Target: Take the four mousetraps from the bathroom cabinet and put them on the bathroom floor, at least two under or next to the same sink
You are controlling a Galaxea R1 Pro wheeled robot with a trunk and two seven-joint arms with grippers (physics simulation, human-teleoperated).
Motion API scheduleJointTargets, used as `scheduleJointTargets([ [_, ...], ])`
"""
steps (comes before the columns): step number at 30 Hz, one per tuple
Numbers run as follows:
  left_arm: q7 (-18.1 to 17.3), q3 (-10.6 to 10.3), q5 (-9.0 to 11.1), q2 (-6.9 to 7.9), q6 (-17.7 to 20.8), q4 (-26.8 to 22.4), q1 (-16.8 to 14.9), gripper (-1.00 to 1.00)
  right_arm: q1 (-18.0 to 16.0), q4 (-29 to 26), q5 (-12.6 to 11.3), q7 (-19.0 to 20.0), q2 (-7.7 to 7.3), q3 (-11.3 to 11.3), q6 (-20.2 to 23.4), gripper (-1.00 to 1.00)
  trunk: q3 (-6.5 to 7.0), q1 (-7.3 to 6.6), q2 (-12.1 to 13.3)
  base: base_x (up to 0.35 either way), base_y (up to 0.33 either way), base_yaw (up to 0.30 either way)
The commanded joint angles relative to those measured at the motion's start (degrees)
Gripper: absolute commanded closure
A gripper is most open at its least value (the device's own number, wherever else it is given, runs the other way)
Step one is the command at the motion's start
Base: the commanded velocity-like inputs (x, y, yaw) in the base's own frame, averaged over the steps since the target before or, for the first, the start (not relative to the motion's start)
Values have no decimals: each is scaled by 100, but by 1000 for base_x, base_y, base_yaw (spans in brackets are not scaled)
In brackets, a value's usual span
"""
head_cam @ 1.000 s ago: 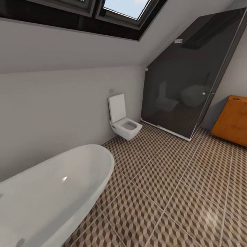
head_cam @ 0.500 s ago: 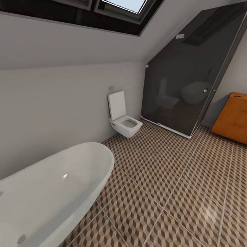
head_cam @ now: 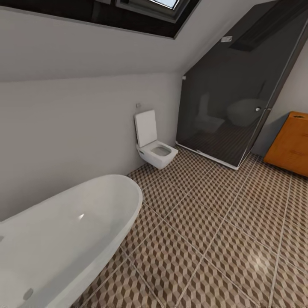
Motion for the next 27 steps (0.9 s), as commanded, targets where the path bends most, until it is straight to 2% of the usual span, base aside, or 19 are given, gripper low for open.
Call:
scheduleJointTargets([
  [1,8,-49,41,-1,12,5,-5,-100,-7,12,-60,-11,3,49,-28,-100,-15,0,-5,0,0,0],
  [10,8,-49,41,-1,12,5,-6,-100,-7,12,-60,-11,3,49,-28,-100,-96,0,-5,0,0,0],
  [20,8,-49,41,-1,12,5,-7,-100,-7,12,-60,-11,11,49,-28,-100,-117,0,-5,0,0,-4],
  [27,8,-49,41,-1,12,5,-5,-100,-4,12,-60,-7,5,49,-28,-100,-111,0,-5,0,0,-237],
])
